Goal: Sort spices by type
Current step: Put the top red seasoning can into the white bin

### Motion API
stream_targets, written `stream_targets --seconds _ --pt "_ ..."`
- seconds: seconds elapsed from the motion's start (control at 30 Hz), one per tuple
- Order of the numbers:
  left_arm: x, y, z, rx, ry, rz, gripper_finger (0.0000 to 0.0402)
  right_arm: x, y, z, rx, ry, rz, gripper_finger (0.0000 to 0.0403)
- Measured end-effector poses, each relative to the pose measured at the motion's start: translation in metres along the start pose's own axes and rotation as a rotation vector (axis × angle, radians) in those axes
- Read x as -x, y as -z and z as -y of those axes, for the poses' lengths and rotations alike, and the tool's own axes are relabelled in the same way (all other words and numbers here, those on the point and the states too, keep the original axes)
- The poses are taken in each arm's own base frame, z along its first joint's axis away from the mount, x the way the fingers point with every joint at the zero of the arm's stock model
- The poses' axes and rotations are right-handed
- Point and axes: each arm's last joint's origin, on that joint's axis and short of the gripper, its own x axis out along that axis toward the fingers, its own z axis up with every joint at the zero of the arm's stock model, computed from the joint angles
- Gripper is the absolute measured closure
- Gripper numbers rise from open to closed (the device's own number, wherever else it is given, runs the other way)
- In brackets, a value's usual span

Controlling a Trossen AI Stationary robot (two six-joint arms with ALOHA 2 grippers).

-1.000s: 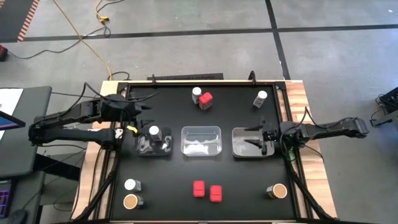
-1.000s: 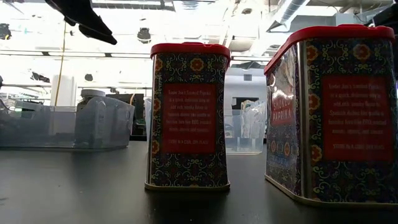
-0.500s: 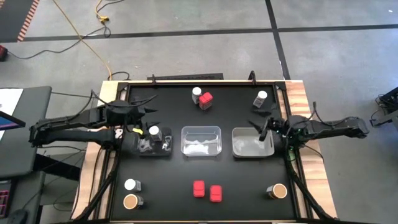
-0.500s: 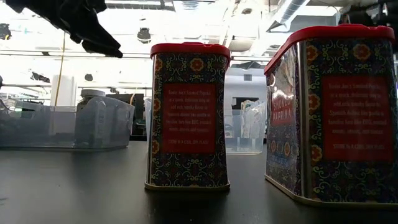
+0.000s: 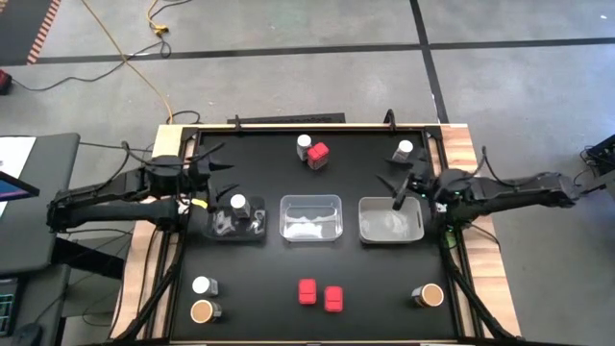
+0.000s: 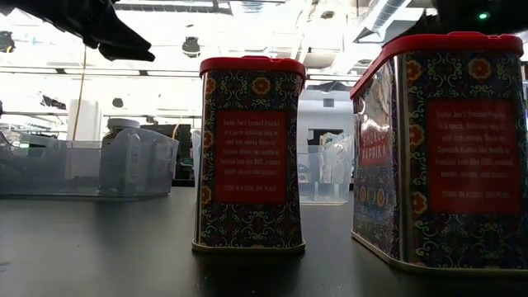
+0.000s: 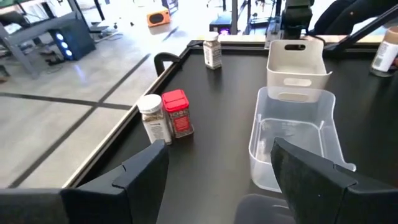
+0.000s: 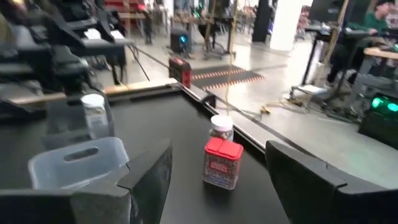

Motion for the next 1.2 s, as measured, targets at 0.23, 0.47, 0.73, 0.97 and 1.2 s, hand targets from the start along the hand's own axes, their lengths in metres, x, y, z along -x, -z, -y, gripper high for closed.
stream_targets --seconds 0.23,0.47,0.73,0.97,1.2 --pt "0.0 0.001 0.0 -0.003 0.001 -0.015 0.0131 -0.039 -0.029 -0.007 -0.013 0.085 -0.072 0.0117" --pt "0.0 0.001 0.0 -0.005 0.001 -0.015 0.0131 -0.078 -0.051 -0.017 -0.048 0.109 -0.186 0.0117" --pt "0.0 0.001 0.0 0.001 0.002 -0.016 0.0131 -0.098 -0.046 -0.028 -0.009 0.102 -0.226 0.0117" --pt "-0.001 0.002 0.001 0.009 0.013 -0.018 0.0131 -0.1 -0.044 -0.02 -0.08 0.142 -0.238 0.0115" --pt "-0.001 0.002 0.001 0.011 0.012 -0.018 0.0131 -0.105 -0.044 -0.011 -0.096 0.15 -0.244 0.005"
